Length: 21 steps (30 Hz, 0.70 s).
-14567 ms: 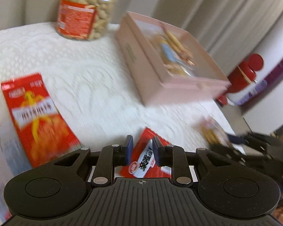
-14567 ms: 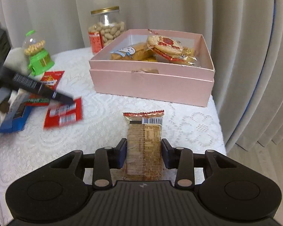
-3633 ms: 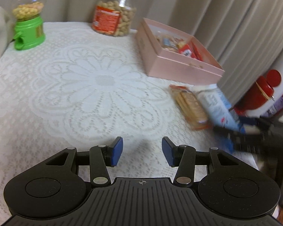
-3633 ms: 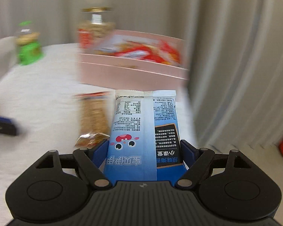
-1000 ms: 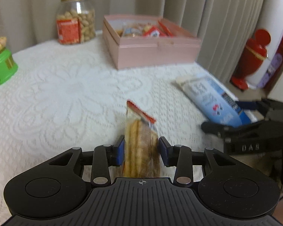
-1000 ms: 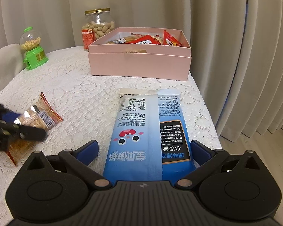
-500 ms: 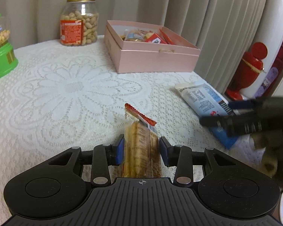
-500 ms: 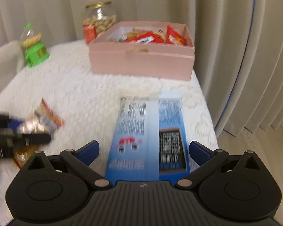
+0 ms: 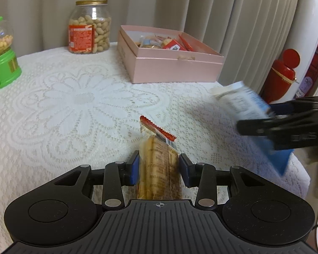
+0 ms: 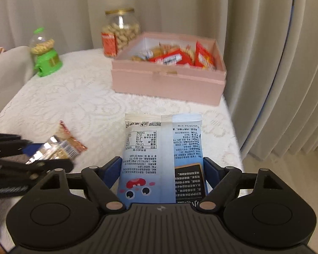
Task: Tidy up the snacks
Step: 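Carry the biscuit bar and blue bag into the pink box and open both grippers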
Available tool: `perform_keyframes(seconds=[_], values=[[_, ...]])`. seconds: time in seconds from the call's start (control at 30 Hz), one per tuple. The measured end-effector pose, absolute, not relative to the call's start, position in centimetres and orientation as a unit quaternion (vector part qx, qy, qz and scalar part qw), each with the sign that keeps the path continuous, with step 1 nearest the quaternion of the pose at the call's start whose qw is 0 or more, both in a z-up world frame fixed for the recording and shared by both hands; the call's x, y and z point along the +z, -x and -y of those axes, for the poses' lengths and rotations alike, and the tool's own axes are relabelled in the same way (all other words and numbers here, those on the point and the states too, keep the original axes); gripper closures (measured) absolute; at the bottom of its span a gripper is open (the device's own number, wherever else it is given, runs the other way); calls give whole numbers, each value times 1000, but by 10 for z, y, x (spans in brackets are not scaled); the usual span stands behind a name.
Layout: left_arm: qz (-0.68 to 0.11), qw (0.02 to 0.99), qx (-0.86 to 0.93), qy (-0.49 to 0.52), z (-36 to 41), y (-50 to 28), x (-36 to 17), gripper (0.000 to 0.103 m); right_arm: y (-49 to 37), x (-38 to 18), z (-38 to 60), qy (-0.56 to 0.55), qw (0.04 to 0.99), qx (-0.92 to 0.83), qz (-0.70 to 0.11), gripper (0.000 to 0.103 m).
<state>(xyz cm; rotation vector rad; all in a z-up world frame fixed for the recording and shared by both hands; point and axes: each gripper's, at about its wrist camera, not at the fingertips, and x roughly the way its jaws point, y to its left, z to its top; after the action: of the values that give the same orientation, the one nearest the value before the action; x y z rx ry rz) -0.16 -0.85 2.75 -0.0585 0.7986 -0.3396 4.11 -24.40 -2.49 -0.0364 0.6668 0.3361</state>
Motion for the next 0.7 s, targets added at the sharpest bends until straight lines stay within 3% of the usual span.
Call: perform_keyframes(seconds=[0.37,0.6,0.7], values=[[-378,906,-146,122,-10,11,47,62,17,-3,266,36,954,142,-261,22],[-232,952,-163,115,-6,-39,160,62,16,3,273,20,958,154,-242,22],[-219,950,-183,128,5,-101,200,61,9,6,275,16,959,160,-234,22]])
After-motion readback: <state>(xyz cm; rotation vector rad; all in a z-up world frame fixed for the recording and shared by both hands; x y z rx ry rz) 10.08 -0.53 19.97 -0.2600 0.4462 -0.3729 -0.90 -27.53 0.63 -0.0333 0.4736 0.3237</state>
